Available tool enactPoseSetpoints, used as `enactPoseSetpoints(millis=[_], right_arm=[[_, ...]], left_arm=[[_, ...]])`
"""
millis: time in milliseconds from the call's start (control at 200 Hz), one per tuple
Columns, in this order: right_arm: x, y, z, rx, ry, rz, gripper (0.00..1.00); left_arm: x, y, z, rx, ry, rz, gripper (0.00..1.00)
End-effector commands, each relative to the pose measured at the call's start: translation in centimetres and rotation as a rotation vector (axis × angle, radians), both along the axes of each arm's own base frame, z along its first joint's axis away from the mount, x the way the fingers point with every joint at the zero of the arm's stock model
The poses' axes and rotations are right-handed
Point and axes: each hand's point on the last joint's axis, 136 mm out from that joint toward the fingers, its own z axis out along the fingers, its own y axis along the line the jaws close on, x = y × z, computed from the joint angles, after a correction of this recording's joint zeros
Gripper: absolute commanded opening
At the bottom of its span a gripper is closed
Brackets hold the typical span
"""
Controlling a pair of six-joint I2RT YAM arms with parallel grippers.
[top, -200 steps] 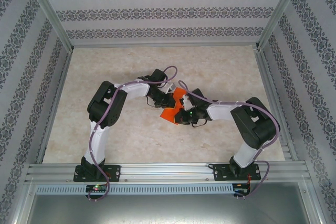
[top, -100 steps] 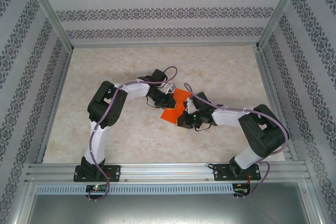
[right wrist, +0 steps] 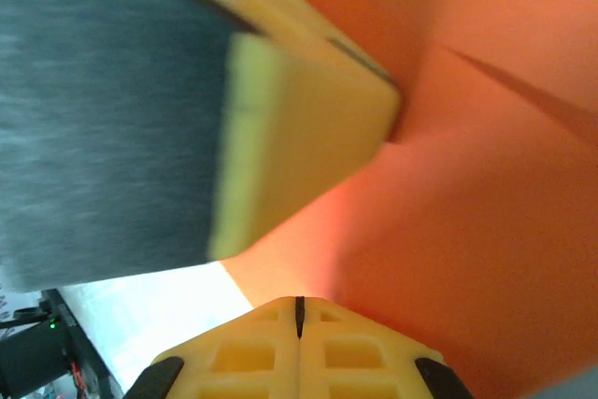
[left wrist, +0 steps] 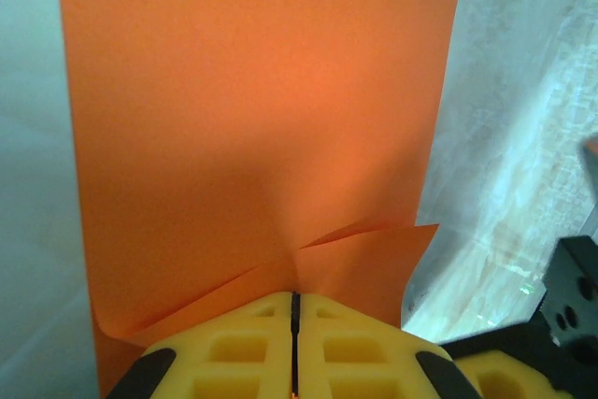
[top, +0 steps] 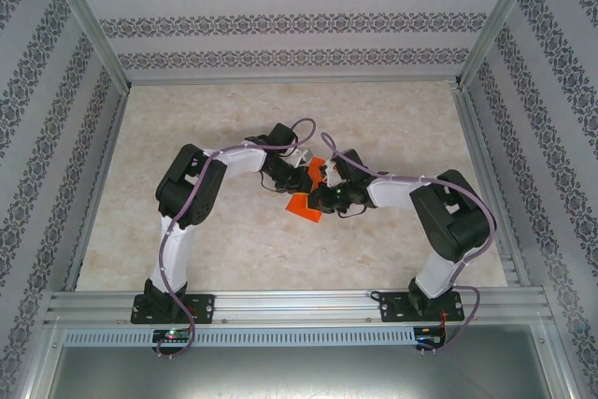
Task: Fold a paper plane with a square sheet of paper (pick it up from the middle)
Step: Fold the triangle a second time at the center of the table.
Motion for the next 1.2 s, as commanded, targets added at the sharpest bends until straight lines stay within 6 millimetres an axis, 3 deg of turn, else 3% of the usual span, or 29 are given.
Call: enactPoseSetpoints(millis=[0,455,1004,1194], right_arm=[[-0.1,-1.1,-1.3,-0.052,0.0,0.007,0.05],[-4.7,-3.4,-3.8,-0.116,0.077,0.025,0.04],[-5.9,-3.7,-4.3,-0.098,0.087,0.037,0.04],[-5.7,-3.3,-3.8,-0.073,0.078,0.04,0.04]], left_arm=[[-0.8,2.3,-2.8,0.104,0.04,0.012,0.09],[1.6,2.3,-1.7,0.087,-0.001,0.037,0.09],[4.0,3.8,-1.8,0.117,-0.031,0.057,0.09],[4.7,3.7,0.6,0.091,-0.071,0.067,0.1]])
